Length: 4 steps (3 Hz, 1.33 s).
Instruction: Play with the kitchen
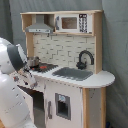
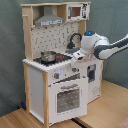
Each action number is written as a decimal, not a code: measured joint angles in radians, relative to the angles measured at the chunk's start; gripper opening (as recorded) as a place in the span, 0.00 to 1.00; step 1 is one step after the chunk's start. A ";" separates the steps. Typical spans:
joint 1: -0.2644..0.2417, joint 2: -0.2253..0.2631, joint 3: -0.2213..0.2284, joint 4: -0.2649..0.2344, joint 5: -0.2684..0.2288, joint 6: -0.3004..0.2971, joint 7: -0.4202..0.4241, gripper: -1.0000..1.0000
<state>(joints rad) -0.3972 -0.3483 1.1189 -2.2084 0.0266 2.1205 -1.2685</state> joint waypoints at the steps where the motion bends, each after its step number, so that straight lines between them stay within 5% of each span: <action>1: -0.007 0.090 0.000 0.000 -0.002 0.048 0.000 1.00; 2: -0.011 0.126 0.001 -0.001 -0.006 0.075 0.001 1.00; 3: -0.011 0.128 0.001 -0.001 -0.007 0.077 0.001 0.00; 4: -0.013 0.167 0.012 -0.010 -0.039 0.099 0.001 0.00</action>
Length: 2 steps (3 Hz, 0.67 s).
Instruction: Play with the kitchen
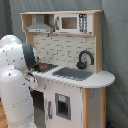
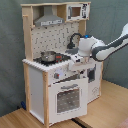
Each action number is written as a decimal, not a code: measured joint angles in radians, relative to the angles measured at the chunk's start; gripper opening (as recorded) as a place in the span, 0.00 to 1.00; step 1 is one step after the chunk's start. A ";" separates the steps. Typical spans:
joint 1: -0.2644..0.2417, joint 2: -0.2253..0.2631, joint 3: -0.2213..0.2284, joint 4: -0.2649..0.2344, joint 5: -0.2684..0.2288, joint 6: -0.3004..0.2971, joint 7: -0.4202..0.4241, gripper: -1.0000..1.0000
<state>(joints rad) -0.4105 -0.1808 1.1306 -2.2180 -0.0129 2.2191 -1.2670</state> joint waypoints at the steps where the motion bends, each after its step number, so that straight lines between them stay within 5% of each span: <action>1: -0.018 0.052 0.000 -0.001 -0.087 0.019 0.013 0.00; 2: -0.018 0.108 0.006 -0.002 -0.172 0.027 0.053 0.00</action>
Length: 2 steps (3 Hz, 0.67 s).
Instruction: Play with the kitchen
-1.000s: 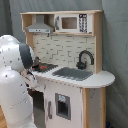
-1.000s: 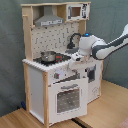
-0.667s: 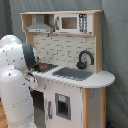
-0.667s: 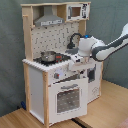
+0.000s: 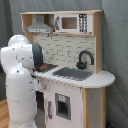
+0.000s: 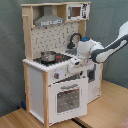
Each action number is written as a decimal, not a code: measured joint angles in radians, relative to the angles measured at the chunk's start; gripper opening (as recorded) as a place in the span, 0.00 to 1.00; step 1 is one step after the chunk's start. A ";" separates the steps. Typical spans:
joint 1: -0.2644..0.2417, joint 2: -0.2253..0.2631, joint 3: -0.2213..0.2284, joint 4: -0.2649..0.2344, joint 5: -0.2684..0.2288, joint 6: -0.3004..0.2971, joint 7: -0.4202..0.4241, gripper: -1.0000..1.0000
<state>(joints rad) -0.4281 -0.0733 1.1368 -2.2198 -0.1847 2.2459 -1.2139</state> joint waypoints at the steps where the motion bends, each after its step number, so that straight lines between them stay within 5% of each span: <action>1: 0.001 0.055 0.010 -0.005 -0.079 0.000 0.049 0.00; 2: 0.003 0.102 0.019 -0.020 -0.151 0.000 0.101 0.00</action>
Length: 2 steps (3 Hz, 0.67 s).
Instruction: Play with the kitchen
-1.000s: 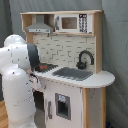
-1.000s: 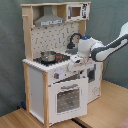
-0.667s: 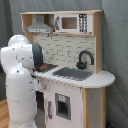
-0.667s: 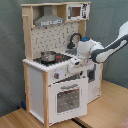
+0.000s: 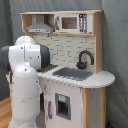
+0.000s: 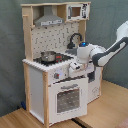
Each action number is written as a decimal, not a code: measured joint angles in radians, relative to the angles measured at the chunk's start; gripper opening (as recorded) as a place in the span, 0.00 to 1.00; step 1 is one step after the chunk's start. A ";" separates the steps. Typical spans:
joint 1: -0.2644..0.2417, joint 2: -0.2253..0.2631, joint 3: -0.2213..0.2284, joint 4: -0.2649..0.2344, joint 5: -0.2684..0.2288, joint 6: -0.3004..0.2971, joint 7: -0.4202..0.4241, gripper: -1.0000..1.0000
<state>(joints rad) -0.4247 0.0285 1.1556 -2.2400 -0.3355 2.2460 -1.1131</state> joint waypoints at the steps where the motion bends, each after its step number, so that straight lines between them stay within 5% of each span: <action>1: 0.004 0.011 0.008 -0.059 -0.011 0.000 0.082 0.00; 2: 0.015 0.032 0.021 -0.061 -0.011 0.002 0.192 0.00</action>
<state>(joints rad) -0.4097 0.0607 1.1768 -2.3015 -0.3461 2.2482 -0.9211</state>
